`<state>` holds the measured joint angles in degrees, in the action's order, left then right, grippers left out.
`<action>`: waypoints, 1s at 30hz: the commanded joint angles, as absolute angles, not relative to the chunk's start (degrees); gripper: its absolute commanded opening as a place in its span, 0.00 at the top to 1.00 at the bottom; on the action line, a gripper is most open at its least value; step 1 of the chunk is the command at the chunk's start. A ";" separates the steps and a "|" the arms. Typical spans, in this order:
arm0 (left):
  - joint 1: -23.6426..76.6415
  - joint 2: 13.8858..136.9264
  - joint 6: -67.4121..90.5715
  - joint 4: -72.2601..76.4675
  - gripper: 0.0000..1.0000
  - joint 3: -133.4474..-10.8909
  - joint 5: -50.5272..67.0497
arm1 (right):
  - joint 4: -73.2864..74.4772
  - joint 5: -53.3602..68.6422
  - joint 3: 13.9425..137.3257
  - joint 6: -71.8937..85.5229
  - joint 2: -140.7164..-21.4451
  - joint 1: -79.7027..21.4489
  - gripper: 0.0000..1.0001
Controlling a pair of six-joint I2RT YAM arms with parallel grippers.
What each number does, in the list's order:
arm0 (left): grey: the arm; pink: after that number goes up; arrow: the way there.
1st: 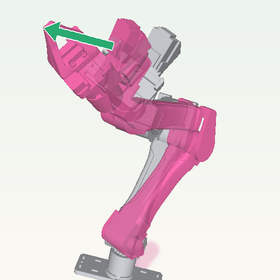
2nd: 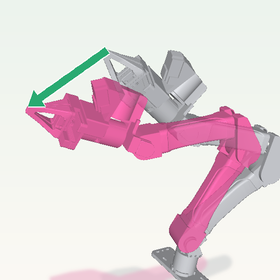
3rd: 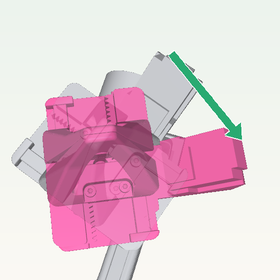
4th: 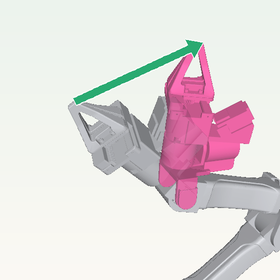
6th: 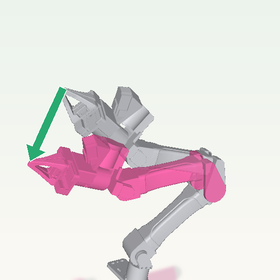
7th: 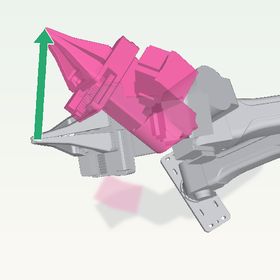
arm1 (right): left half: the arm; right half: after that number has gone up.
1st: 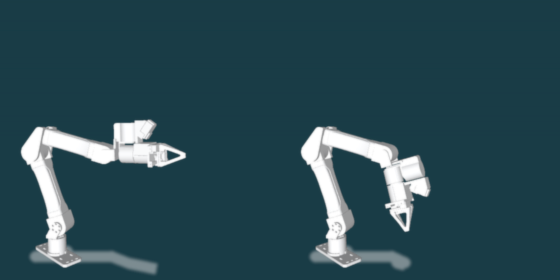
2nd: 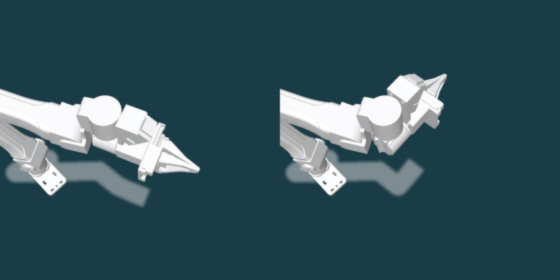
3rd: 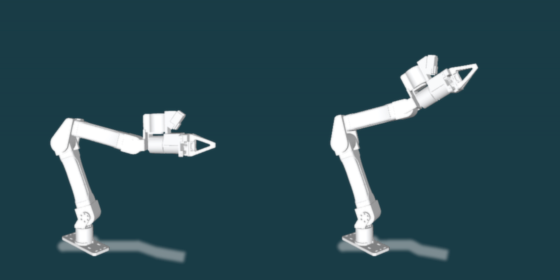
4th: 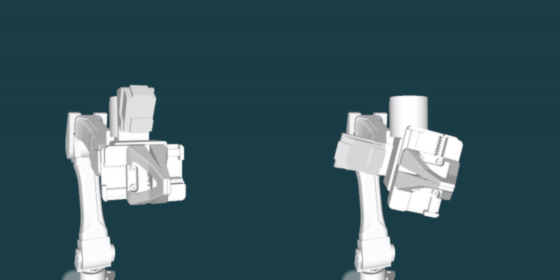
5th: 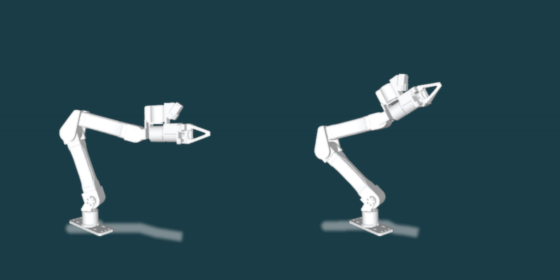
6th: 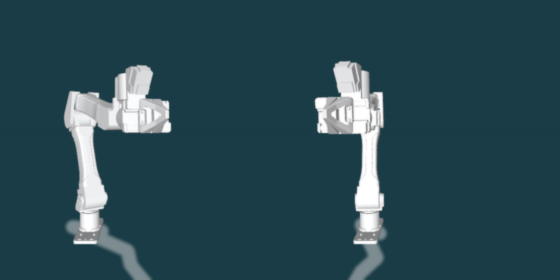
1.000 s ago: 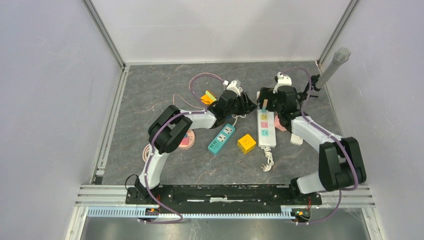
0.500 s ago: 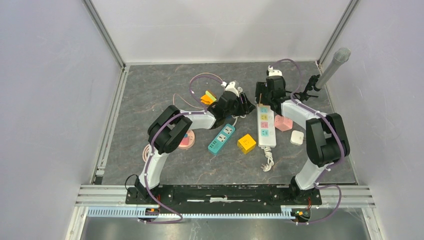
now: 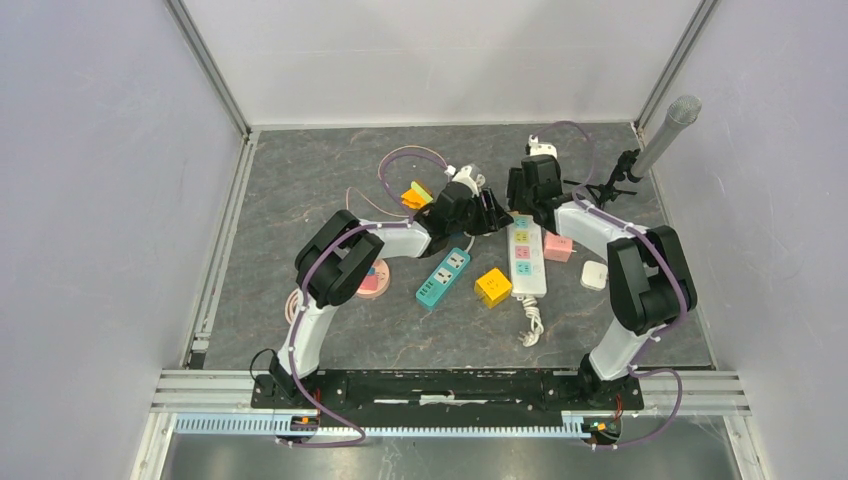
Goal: Pull the plug off the socket
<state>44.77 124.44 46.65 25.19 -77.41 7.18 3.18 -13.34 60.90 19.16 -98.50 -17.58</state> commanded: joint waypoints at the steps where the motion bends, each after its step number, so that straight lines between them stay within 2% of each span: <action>1: 45.35 123.02 51.99 27.32 0.38 -77.63 9.07 | 2.11 -12.29 61.25 22.94 -95.77 -20.03 0.58; 7: 46.27 124.22 55.35 25.29 0.39 -77.90 7.31 | 3.04 -13.24 60.47 22.90 -95.91 -20.15 0.61; 15: 48.31 127.19 54.72 20.55 0.49 -82.07 7.35 | 1.68 -12.44 58.36 22.76 -94.18 -20.14 0.82; 23: 49.78 126.68 52.23 15.30 0.57 -83.89 3.80 | 1.99 -12.00 57.76 22.43 -92.84 -20.13 0.99; 26: 50.81 126.78 53.40 8.28 0.63 -86.42 0.26 | 1.73 -12.02 56.99 22.48 -92.38 -20.13 1.00; 30: 52.43 127.59 53.61 2.25 0.65 -89.37 -4.30 | 1.41 -11.56 56.28 22.45 -91.87 -20.11 1.00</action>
<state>49.80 127.11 53.34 8.01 -84.86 0.89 3.53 -14.26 56.97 20.75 -94.89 -19.20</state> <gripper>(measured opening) 0.369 0.643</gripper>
